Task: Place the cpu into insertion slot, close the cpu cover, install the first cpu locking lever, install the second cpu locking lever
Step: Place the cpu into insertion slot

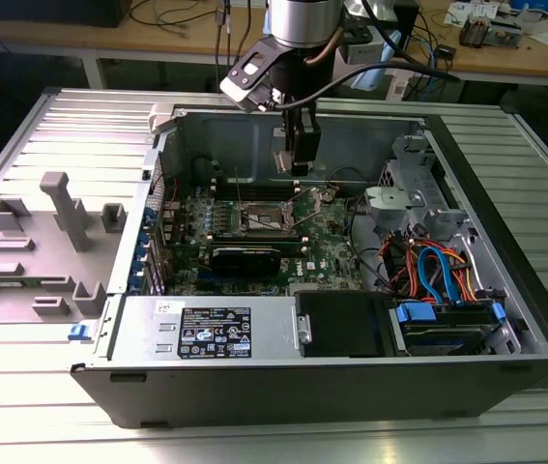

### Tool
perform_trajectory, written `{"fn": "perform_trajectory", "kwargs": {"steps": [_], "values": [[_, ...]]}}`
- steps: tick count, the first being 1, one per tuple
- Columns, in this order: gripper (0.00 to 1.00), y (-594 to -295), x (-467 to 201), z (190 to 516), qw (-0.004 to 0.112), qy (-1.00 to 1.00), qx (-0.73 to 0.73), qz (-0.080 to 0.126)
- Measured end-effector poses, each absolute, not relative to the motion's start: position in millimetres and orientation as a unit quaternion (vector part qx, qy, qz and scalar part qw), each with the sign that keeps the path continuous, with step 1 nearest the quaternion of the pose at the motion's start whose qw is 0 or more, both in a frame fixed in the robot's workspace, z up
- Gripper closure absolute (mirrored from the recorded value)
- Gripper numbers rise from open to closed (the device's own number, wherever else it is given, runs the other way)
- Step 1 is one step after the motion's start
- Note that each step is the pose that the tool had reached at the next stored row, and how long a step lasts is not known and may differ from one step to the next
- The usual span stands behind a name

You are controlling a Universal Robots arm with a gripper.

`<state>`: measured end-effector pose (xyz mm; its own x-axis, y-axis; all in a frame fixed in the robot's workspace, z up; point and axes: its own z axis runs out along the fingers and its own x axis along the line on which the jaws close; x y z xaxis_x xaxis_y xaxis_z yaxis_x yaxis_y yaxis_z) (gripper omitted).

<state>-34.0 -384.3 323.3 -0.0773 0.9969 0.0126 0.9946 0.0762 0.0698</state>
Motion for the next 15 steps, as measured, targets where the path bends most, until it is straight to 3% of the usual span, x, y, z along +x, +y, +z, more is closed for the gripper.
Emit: {"fn": "perform_trajectory", "kwargs": {"steps": [15], "values": [[0.46, -384.4, -33.9, 321.2, 0.019, 0.733, 0.68, 0.03]]}}
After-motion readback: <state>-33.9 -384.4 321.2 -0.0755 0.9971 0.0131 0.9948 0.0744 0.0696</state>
